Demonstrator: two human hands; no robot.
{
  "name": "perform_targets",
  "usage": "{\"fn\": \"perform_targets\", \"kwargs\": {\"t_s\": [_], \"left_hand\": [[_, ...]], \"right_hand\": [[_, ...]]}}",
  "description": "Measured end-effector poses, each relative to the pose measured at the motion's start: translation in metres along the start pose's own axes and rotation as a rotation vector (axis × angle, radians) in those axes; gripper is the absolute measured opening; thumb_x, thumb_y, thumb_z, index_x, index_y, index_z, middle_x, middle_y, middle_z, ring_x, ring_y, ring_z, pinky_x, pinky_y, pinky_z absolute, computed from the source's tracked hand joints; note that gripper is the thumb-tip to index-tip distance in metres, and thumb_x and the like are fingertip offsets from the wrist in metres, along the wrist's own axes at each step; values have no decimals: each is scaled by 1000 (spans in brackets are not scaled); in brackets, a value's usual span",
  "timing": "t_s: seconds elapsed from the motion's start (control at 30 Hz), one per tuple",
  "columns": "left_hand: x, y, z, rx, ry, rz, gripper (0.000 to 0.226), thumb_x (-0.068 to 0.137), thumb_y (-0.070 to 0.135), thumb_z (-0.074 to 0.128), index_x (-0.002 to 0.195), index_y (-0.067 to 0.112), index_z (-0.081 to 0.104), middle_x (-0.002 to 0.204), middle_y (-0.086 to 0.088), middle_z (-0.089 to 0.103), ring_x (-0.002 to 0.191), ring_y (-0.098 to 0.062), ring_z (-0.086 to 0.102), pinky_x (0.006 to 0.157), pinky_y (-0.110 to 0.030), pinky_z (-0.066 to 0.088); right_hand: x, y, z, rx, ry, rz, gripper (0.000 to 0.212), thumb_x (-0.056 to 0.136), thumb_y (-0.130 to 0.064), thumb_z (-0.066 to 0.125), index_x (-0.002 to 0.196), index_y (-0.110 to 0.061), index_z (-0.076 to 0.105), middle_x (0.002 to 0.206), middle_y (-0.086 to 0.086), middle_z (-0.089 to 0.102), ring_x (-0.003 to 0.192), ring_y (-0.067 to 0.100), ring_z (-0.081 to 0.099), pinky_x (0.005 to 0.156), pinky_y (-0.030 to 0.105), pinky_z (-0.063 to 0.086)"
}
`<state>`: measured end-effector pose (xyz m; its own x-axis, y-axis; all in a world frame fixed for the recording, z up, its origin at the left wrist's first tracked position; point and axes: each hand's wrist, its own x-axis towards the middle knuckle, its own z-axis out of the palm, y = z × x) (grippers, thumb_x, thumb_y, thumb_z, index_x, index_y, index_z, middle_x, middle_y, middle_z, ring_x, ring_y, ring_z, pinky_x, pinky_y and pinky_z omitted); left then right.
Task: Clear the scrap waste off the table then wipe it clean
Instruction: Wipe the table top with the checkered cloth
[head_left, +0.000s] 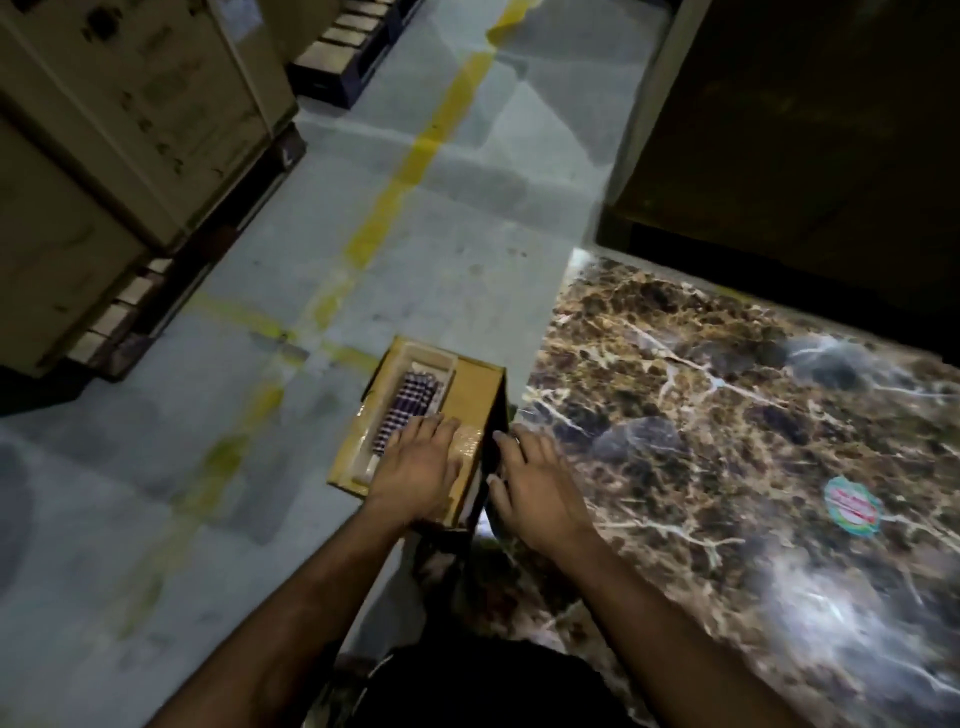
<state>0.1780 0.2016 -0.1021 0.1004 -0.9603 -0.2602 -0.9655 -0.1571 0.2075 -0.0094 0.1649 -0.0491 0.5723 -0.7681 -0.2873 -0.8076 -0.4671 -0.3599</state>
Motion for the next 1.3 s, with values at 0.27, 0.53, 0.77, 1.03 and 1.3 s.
{"fn": "perform_targets", "kwargs": {"t_s": [0.27, 0.53, 0.77, 1.03, 1.3], "left_hand": [[70, -114, 49, -206, -205, -304, 33, 98, 25, 52, 127, 11, 59, 123, -16, 64, 108, -36, 62, 86, -38, 51], [111, -126, 130, -235, -245, -319, 41, 89, 24, 67, 129, 15, 62, 136, -23, 52, 118, -42, 55, 100, -42, 49], [117, -128, 160, -254, -133, -290, 32, 91, 20, 59, 120, 8, 65, 125, -24, 55, 105, -37, 58, 89, -41, 53], [102, -106, 105, -438, 16, -459, 33, 92, 9, 66, 124, 4, 66, 120, -19, 66, 94, -25, 62, 69, -14, 49], [34, -15, -12, -793, 395, -354, 32, 87, 7, 66, 111, 25, 77, 101, 7, 75, 82, 8, 65, 76, -7, 48]], "right_hand": [[84, -42, 41, 61, -107, -66, 47, 101, -23, 51, 145, -10, 46, 146, 12, 49, 134, 30, 43, 108, 40, 40], [95, -33, 58, 192, -126, -26, 53, 97, -19, 54, 148, -15, 40, 144, 10, 51, 129, 30, 47, 103, 42, 45], [84, -28, 60, 285, -74, -29, 55, 96, -19, 57, 149, -16, 42, 147, 6, 49, 132, 25, 43, 108, 40, 43], [74, -22, 45, 411, 32, 8, 52, 98, -17, 58, 148, -18, 44, 142, 6, 53, 128, 20, 48, 103, 32, 42], [60, -3, -1, 765, 120, 54, 34, 98, -22, 57, 132, -18, 61, 126, -1, 66, 109, 13, 63, 92, 30, 52]]}}
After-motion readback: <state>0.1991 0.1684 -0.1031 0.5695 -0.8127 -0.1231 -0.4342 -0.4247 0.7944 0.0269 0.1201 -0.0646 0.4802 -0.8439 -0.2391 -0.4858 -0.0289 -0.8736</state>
